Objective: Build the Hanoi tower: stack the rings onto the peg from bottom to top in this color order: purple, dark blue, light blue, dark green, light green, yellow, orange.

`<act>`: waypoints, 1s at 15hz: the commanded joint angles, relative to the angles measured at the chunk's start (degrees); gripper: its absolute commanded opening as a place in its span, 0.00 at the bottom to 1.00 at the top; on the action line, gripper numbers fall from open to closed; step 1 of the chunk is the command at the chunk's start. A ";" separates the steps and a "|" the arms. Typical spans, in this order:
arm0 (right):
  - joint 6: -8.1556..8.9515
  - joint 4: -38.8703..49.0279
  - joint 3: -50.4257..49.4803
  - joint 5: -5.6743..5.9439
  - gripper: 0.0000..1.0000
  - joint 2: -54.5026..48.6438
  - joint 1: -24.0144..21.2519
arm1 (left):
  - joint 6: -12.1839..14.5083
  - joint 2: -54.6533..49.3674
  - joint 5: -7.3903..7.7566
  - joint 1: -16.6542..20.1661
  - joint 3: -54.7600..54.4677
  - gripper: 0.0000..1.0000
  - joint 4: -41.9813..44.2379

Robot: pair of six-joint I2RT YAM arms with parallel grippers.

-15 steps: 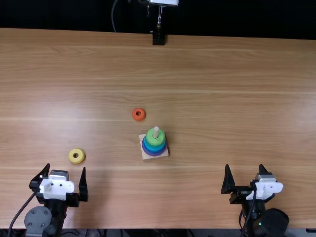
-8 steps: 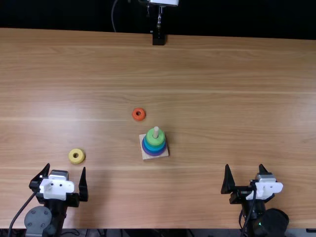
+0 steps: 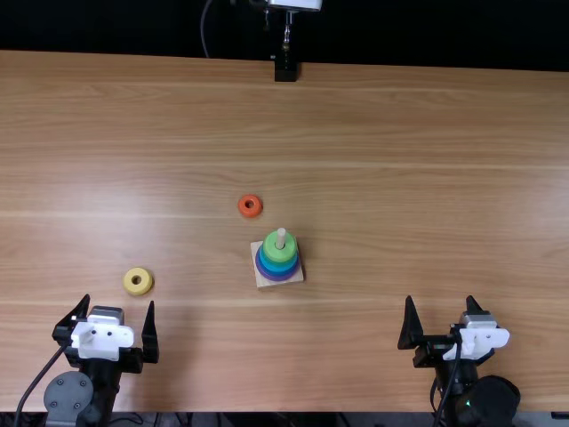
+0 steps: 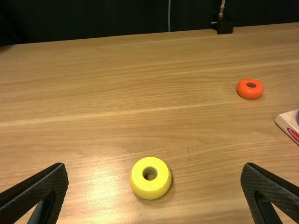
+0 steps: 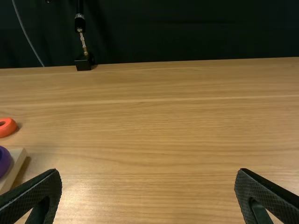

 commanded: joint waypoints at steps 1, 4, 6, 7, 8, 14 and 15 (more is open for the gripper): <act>-0.08 -4.31 -3.39 0.19 1.00 -0.73 -0.43 | 0.88 -0.67 -0.21 0.14 -6.04 1.00 -4.82; -0.08 -4.31 -3.39 0.19 1.00 -0.73 -0.34 | 0.88 -0.67 1.48 -0.56 -6.04 1.00 -2.92; -0.08 -4.31 -3.39 0.19 1.00 -0.73 -0.43 | 0.77 -0.14 5.38 -0.56 -5.78 1.00 3.93; -0.08 -4.31 -3.39 0.19 1.00 -0.73 -0.43 | 0.67 1.88 5.59 -0.47 -3.41 1.00 6.68; -0.08 -4.31 -3.48 0.19 1.00 -0.73 -0.34 | 0.67 4.08 5.59 -0.47 -0.77 1.00 7.52; -0.08 -4.31 -3.39 0.19 1.00 -0.73 -0.43 | 0.77 22.80 2.64 -0.91 22.70 1.00 3.72; -0.08 -4.31 -3.39 0.19 1.00 -0.73 -0.43 | 0.77 26.32 1.06 -0.91 26.04 1.00 0.77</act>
